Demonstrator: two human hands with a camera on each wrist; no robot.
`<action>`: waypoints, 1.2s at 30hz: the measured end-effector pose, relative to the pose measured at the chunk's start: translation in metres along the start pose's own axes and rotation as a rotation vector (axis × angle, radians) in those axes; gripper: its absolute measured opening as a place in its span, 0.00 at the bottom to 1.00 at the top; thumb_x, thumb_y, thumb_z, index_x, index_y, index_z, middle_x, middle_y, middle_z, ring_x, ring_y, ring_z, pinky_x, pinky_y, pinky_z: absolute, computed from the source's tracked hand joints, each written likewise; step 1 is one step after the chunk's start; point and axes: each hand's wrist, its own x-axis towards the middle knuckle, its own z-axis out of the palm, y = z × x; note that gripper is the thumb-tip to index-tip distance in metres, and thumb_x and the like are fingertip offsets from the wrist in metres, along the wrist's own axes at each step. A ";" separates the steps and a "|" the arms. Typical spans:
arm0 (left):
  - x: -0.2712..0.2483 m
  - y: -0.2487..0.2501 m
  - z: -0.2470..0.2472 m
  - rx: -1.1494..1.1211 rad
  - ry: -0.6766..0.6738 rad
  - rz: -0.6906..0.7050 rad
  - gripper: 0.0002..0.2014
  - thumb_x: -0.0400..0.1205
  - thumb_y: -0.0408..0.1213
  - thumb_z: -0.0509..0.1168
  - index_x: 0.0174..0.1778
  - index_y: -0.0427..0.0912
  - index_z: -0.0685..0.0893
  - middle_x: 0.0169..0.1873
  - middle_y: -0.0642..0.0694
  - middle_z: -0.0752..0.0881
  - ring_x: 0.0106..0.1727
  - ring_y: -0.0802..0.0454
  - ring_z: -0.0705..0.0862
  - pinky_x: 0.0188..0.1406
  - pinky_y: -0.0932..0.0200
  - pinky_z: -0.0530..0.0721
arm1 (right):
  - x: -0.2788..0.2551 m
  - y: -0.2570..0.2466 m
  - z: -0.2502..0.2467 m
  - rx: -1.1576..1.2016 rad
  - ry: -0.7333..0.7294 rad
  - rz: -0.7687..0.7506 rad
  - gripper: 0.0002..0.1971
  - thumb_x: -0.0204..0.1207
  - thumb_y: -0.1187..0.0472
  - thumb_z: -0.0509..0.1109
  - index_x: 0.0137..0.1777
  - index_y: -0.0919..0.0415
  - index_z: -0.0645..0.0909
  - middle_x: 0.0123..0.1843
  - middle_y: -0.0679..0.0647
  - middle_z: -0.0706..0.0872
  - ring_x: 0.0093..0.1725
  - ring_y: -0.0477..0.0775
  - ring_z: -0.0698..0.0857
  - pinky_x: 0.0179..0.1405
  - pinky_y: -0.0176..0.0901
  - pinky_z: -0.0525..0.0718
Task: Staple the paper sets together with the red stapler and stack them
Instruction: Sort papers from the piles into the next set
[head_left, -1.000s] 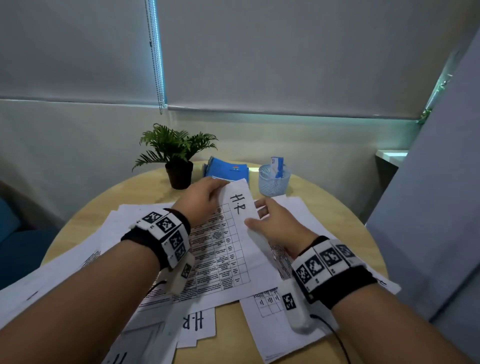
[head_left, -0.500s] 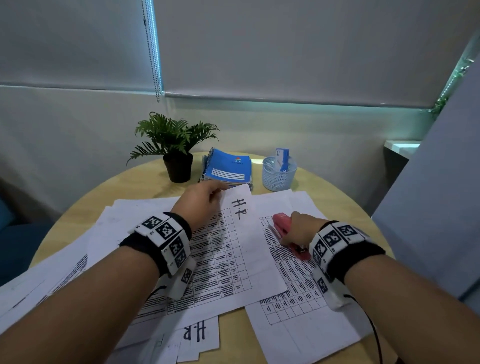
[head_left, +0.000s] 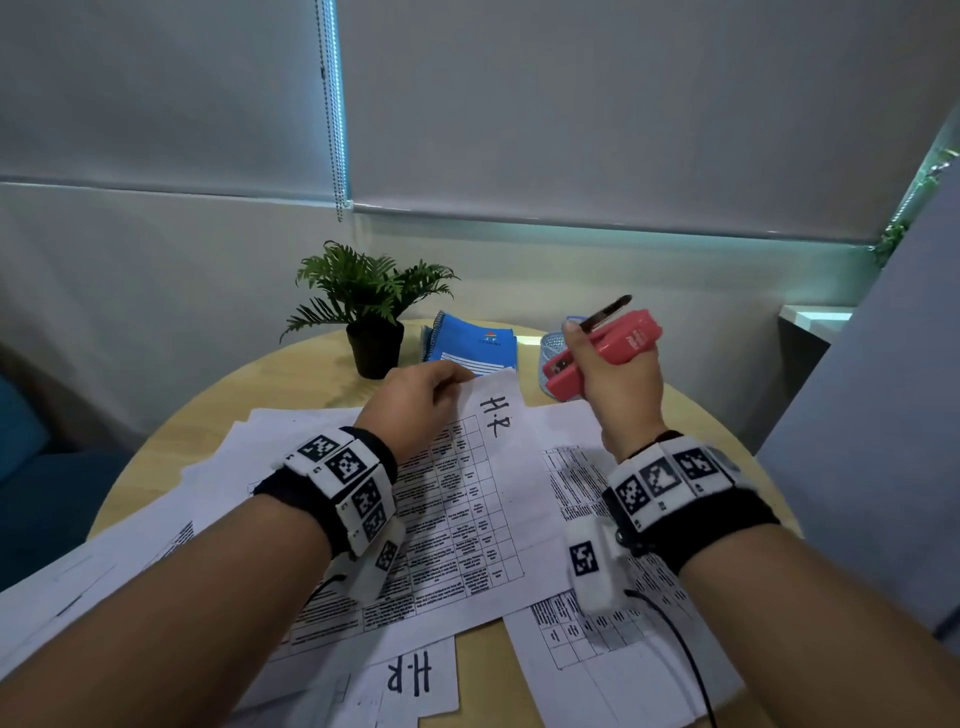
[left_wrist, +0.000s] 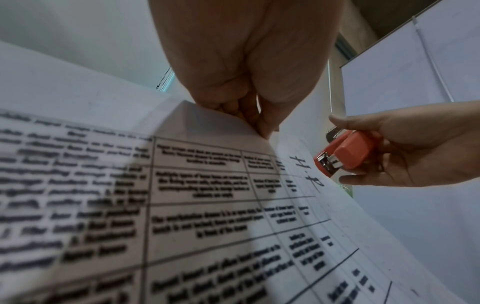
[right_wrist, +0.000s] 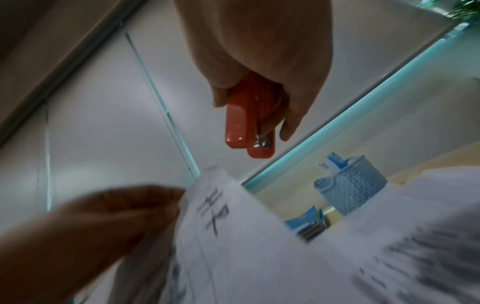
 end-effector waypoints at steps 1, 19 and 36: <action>0.000 0.001 -0.001 0.005 0.003 0.001 0.13 0.83 0.33 0.59 0.59 0.45 0.86 0.50 0.50 0.88 0.48 0.57 0.83 0.49 0.68 0.75 | -0.006 0.003 0.005 -0.005 0.001 -0.019 0.34 0.58 0.39 0.81 0.59 0.58 0.79 0.42 0.50 0.91 0.42 0.51 0.91 0.50 0.57 0.88; -0.009 0.017 -0.009 -0.030 0.013 0.100 0.13 0.81 0.31 0.61 0.58 0.45 0.86 0.52 0.51 0.88 0.52 0.57 0.84 0.52 0.70 0.76 | -0.037 0.010 0.047 -0.080 0.120 0.084 0.29 0.77 0.32 0.57 0.49 0.57 0.86 0.43 0.51 0.89 0.44 0.53 0.87 0.43 0.41 0.79; -0.016 -0.005 -0.024 0.331 -0.293 0.096 0.06 0.84 0.46 0.58 0.48 0.48 0.73 0.39 0.49 0.78 0.42 0.48 0.78 0.37 0.58 0.71 | -0.021 0.007 0.034 0.128 0.182 0.024 0.21 0.77 0.41 0.67 0.50 0.61 0.86 0.43 0.54 0.90 0.42 0.52 0.88 0.39 0.38 0.81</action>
